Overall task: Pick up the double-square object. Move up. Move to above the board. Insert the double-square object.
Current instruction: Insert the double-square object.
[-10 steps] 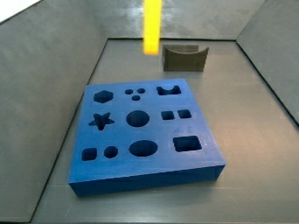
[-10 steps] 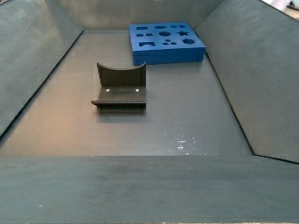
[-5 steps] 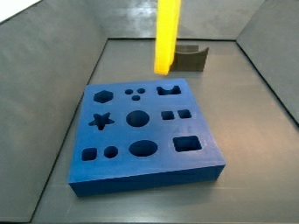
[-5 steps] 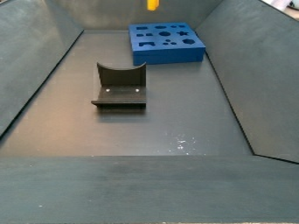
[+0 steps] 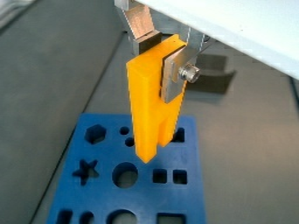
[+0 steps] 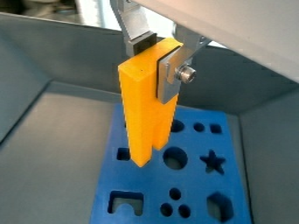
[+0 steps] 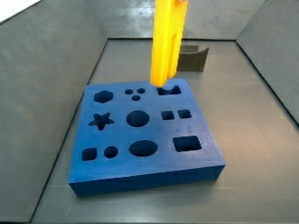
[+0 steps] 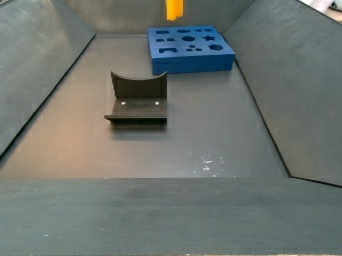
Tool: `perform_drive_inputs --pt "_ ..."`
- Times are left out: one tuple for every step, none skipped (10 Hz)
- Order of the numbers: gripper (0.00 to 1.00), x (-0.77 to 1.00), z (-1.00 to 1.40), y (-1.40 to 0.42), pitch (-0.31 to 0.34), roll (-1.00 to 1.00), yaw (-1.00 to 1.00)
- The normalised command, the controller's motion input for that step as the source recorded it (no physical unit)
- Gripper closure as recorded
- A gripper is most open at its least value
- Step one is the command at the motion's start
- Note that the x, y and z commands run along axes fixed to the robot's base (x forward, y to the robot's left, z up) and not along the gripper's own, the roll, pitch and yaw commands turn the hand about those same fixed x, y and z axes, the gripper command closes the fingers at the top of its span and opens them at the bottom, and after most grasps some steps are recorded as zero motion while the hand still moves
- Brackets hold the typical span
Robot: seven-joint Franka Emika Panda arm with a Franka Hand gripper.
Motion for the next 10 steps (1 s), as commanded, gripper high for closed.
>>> perform_drive_inputs --pt "1.00 0.00 -0.23 -0.01 0.000 0.00 -1.00" --pt "1.00 0.08 -0.11 -0.02 0.000 -0.04 -0.96" --pt "1.00 0.15 -0.05 -0.02 0.000 -0.07 -0.91" --pt "1.00 0.00 -0.11 -0.02 0.000 -0.04 -1.00" --pt "1.00 0.16 0.00 -0.02 0.000 -0.09 -0.89" --pt "1.00 0.35 0.00 -0.03 0.000 -0.11 -0.72" --pt "1.00 0.49 0.00 -0.05 0.000 -0.10 -0.59" --pt "1.00 0.45 -0.01 -0.05 0.000 -0.09 -0.62" --pt "1.00 0.41 -0.03 -0.05 0.000 -0.08 -0.66" --pt "1.00 0.16 -0.08 -0.02 0.000 -0.05 -0.89"
